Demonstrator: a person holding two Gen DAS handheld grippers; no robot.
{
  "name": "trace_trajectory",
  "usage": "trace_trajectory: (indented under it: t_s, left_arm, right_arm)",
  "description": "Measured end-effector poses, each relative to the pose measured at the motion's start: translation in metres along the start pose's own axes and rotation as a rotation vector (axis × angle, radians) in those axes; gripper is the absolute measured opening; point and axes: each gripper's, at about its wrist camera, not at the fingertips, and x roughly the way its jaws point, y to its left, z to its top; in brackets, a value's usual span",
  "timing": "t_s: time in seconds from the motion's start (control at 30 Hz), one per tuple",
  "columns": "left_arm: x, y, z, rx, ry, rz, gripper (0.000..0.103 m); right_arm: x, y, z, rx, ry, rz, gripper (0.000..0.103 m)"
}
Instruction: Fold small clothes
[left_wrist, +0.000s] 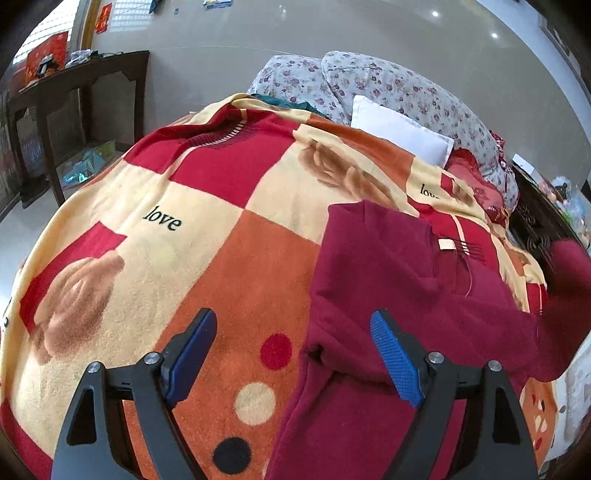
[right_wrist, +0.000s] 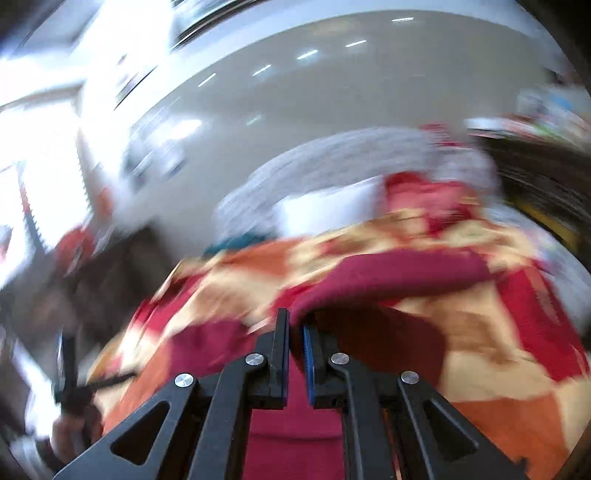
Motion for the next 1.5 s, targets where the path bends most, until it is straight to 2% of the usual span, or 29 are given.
trace_trajectory:
  t_s: [0.03, 0.1, 0.17, 0.23, 0.3, 0.37, 0.43, 0.5, 0.63, 0.73, 0.77, 0.8, 0.83, 0.87, 0.9, 0.93, 0.97, 1.0, 1.07, 1.17, 1.27, 1.4, 1.43, 1.47, 1.5]
  left_arm:
    - [0.001, 0.001, 0.0, -0.007, 0.003, -0.005, 0.085]
    - [0.004, 0.001, -0.002, -0.022, 0.018, -0.021, 0.085]
    - [0.006, 0.0, -0.003, -0.02, 0.028, -0.033, 0.085]
    - [0.009, -0.006, -0.005, 0.008, 0.043, -0.046, 0.085]
    - [0.011, -0.01, -0.007, 0.037, 0.044, -0.052, 0.085]
    - [0.015, -0.015, -0.009, 0.057, 0.045, -0.056, 0.085]
    - [0.02, -0.02, -0.009, 0.068, 0.053, -0.067, 0.085]
    - [0.025, -0.027, -0.009, 0.088, 0.058, -0.076, 0.085]
    - [0.04, -0.044, -0.004, 0.166, 0.006, 0.0, 0.085]
    - [0.05, -0.055, 0.0, 0.21, 0.004, 0.005, 0.085]
    - [0.054, -0.06, 0.001, 0.226, 0.003, 0.0, 0.081]
    - [0.057, -0.067, 0.002, 0.242, 0.004, -0.012, 0.072]
    - [0.061, -0.075, 0.002, 0.261, 0.016, -0.012, 0.03]
    - [0.064, -0.079, 0.003, 0.273, 0.033, -0.001, 0.005]
    - [0.063, -0.086, 0.003, 0.291, 0.047, 0.018, 0.003]
    - [0.056, -0.091, 0.004, 0.302, 0.028, 0.0, 0.002]
    - [0.039, -0.096, 0.006, 0.328, -0.026, -0.04, 0.002]
    - [0.026, -0.099, 0.007, 0.353, -0.072, -0.046, 0.002]
    - [-0.003, -0.101, 0.014, 0.385, -0.157, -0.034, 0.0]
    - [-0.023, -0.087, 0.029, 0.359, -0.206, -0.023, 0.0]
    - [-0.019, -0.066, 0.041, 0.314, -0.186, 0.021, 0.0]
    - [0.007, -0.047, 0.031, 0.27, -0.031, -0.048, 0.0]
    - [0.013, -0.044, 0.027, 0.26, -0.003, -0.062, 0.006]
    - [0.019, -0.043, 0.021, 0.251, 0.028, -0.079, 0.023]
    - [0.023, -0.042, 0.017, 0.245, 0.052, -0.095, 0.036]
  right_arm:
    - [0.017, 0.016, -0.007, -0.026, 0.031, 0.03, 0.008]
    - [0.074, 0.054, -0.037, -0.097, 0.149, 0.057, 0.009]
    - [0.116, 0.067, -0.064, -0.104, 0.293, 0.074, 0.011]
    - [0.138, 0.064, -0.089, -0.056, 0.414, 0.097, 0.015]
    - [0.127, 0.053, -0.095, -0.009, 0.4, 0.107, 0.015]
    - [0.11, 0.042, -0.092, 0.015, 0.369, 0.09, 0.025]
    - [0.09, 0.03, -0.085, 0.036, 0.325, 0.081, 0.058]
    - [0.066, 0.02, -0.079, 0.044, 0.264, 0.053, 0.072]
    - [0.033, -0.004, -0.073, 0.072, 0.212, 0.01, 0.074]
    - [0.019, -0.022, -0.072, 0.106, 0.196, -0.022, 0.074]
    - [0.015, -0.03, -0.074, 0.125, 0.193, -0.034, 0.074]
    - [0.013, -0.037, -0.077, 0.149, 0.194, -0.04, 0.074]
    - [0.011, -0.042, -0.078, 0.164, 0.196, -0.045, 0.074]
    - [0.01, -0.049, -0.08, 0.186, 0.2, -0.054, 0.074]
    - [0.007, -0.053, -0.081, 0.199, 0.198, -0.059, 0.074]
    - [0.003, -0.057, -0.081, 0.212, 0.19, -0.062, 0.074]
    - [0.001, -0.06, -0.08, 0.223, 0.181, -0.065, 0.074]
    - [-0.001, -0.062, -0.079, 0.226, 0.177, -0.069, 0.074]
    - [-0.002, -0.063, -0.075, 0.215, 0.167, -0.083, 0.074]
    - [0.003, -0.062, -0.068, 0.209, 0.154, -0.093, 0.074]
    - [0.009, -0.06, -0.063, 0.217, 0.144, -0.076, 0.074]
    - [0.021, -0.052, -0.066, 0.195, 0.173, -0.079, 0.074]
    - [0.022, -0.051, -0.067, 0.194, 0.18, -0.072, 0.074]
    - [0.023, -0.05, -0.069, 0.192, 0.187, -0.067, 0.074]
    - [0.024, -0.049, -0.071, 0.19, 0.189, -0.066, 0.074]
